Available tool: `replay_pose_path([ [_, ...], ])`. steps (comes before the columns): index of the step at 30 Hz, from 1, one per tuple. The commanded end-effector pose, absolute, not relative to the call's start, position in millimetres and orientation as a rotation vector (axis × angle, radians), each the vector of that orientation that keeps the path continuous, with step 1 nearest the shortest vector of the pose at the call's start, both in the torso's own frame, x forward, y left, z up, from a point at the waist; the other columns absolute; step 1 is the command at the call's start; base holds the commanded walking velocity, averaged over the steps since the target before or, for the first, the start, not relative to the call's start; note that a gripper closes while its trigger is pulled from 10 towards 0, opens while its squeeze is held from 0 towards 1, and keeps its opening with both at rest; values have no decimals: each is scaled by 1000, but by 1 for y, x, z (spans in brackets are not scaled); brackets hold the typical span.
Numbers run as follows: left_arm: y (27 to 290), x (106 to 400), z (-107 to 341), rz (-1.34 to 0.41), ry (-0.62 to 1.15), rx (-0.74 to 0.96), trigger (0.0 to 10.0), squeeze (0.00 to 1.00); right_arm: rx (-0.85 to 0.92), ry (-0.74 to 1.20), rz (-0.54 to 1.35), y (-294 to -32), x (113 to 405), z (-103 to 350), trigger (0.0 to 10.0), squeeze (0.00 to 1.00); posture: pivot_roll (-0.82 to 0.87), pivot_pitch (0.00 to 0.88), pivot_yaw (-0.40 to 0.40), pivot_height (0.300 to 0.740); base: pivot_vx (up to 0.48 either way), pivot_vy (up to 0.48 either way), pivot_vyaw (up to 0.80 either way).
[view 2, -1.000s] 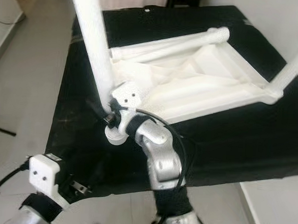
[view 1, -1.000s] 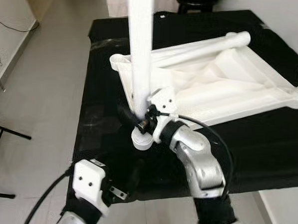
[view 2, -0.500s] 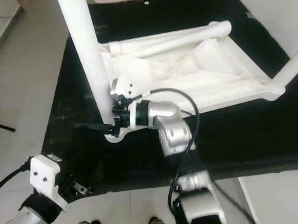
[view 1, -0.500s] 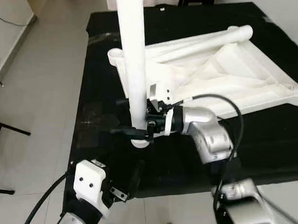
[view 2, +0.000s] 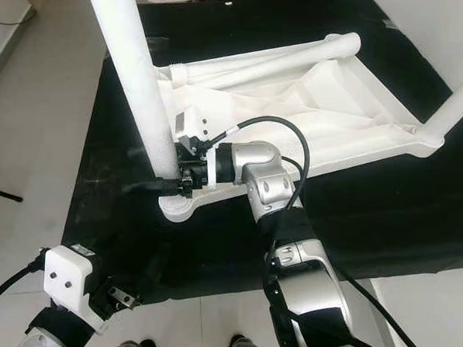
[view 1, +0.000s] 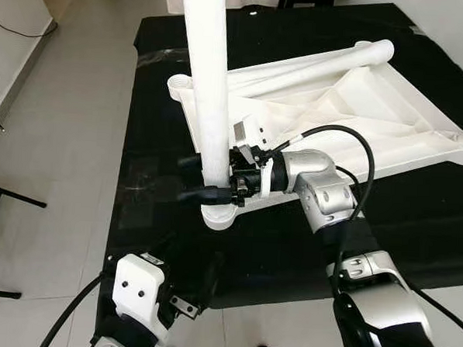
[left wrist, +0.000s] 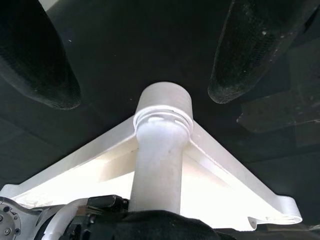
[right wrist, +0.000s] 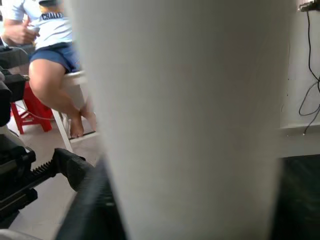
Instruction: Building children table
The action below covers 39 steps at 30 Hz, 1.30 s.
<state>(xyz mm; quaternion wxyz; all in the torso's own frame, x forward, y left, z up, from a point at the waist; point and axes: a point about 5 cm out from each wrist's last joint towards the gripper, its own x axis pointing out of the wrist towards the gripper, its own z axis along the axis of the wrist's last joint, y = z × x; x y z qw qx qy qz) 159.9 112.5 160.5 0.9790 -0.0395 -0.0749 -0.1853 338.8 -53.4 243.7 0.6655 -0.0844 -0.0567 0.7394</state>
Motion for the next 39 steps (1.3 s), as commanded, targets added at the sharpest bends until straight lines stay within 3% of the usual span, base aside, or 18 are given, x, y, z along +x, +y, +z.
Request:
replay_pose_path([
  [1, 112, 157, 159, -371, -132, -77, 10000, 0, -172, -131, 1740, -45, 334, 238, 0, 0, 96, 254, 4, 740, 0, 0, 0],
  [10, 112, 157, 159, -371, -135, -80, 10000, 0, -123, -117, 1519, -69, 319, 213, 0, 0, 66, 262, 1, 740, 0, 0, 0],
  [11, 113, 158, 159, -371, -136, -81, 10000, 0, -105, -87, 1392, -70, 316, 206, 0, 0, 58, 263, 0, 740, 0, 0, 0],
  [12, 115, 159, 159, -372, -137, -80, 10000, 0, -170, -22, 1020, -74, 315, 189, 0, 0, 48, 265, 3, 740, 0, 0, 0],
  [13, 115, 159, 159, -372, -137, -80, 10000, 0, -170, -22, 1020, -74, 315, 189, 0, 0, 48, 265, 3, 740, 0, 0, 0],
  [14, 116, 160, 159, -372, -138, -80, 10000, 0, -214, 26, 727, -83, 311, 178, 0, 0, 32, 264, 11, 740, 0, 0, 0],
  [15, 117, 161, 159, -375, -139, -80, 10000, 0, -215, 60, 620, -88, 298, 171, 0, 0, 32, 264, 11, 740, 0, 0, 0],
  [18, 118, 165, 158, -383, -140, -79, 10000, 0, -202, 61, 620, -83, 286, 166, 0, 0, 19, 239, 33, 740, 0, 0, 0],
  [24, 117, 169, 156, -390, -141, -77, 10000, 0, -186, 39, 665, -70, 297, 171, 0, 0, 33, 223, 23, 740, 0, 0, 0],
  [25, 117, 170, 156, -389, -142, -76, 10000, 0, -186, 37, 665, -69, 299, 173, 4863, 0, 33, 223, 23, 740, 0, 0, 0],
  [28, 118, 170, 156, -385, -145, -75, 10000, 0, -185, 41, 647, -67, 299, 175, 4863, 0, 34, 221, 21, 740, 0, 0, 0],
  [29, 118, 171, 156, -380, -148, -75, 10000, 0, -168, 35, 670, -63, 299, 180, 10000, 0, 33, 221, 18, 740, 0, 0, 0],
  [30, 118, 171, 157, -377, -150, -75, 10000, 0, -101, 19, 767, -56, 298, 190, 10000, 1000, 33, 224, 14, 740, 0, 0, 0],
  [34, 117, 171, 157, -378, -153, -78, 10000, 0, -4, -86, 1033, -47, 298, 215, 10000, 1000, 31, 225, 12, 740, 0, 0, 0],
  [35, 117, 171, 157, -378, -153, -78, 10000, 0, -4, -86, 1033, -47, 298, 215, 10000, 1000, 31, 225, 12, 740, 0, 0, 0],
  [38, 115, 170, 158, -381, -155, -81, 10000, 0, -87, -206, 1323, -54, 306, 236, 10000, 1000, 39, 231, 7, 740, 0, 0, 0],
  [39, 115, 170, 158, -381, -155, -81, 10000, 0, -87, -206, 1323, -54, 306, 236, 10000, 1000, 39, 231, 7, 740, 0, 0, 0],
])
